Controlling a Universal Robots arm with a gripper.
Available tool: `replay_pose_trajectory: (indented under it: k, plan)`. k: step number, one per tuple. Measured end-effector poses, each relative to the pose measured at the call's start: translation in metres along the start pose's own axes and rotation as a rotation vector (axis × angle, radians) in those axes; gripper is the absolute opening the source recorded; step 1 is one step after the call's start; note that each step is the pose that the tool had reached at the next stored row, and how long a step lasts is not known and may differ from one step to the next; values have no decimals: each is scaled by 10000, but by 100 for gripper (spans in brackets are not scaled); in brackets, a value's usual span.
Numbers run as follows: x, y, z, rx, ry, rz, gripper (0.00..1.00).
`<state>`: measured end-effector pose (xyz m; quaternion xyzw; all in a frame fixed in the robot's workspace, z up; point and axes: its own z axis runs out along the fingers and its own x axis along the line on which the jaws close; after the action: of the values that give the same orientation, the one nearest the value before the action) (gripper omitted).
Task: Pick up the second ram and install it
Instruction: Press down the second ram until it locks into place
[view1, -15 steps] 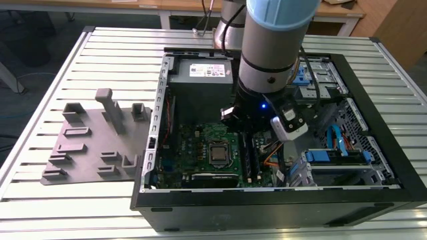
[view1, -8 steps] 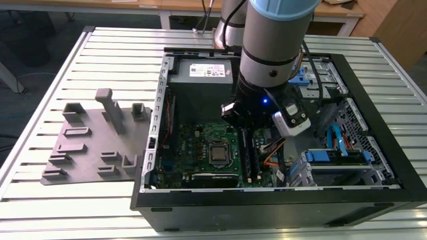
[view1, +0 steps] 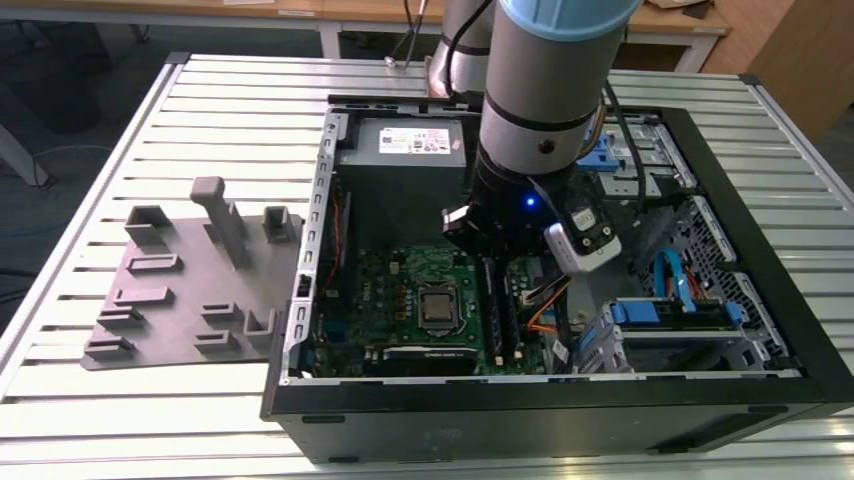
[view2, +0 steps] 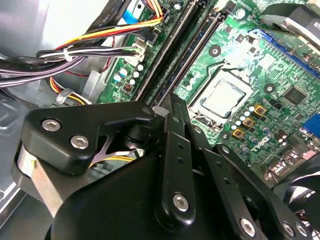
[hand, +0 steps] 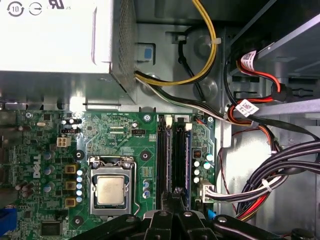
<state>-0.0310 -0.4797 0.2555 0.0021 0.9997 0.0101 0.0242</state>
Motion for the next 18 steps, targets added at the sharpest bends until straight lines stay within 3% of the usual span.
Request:
replay_pose_trajectory:
  k: [4, 10, 18]
  plan:
    - [2, 3, 58, -54, 0, 4, 7]
    - [4, 43, 167, -55, 2, 3, 7]
    - [10, 275, 307, -131, 0, 6, 7]
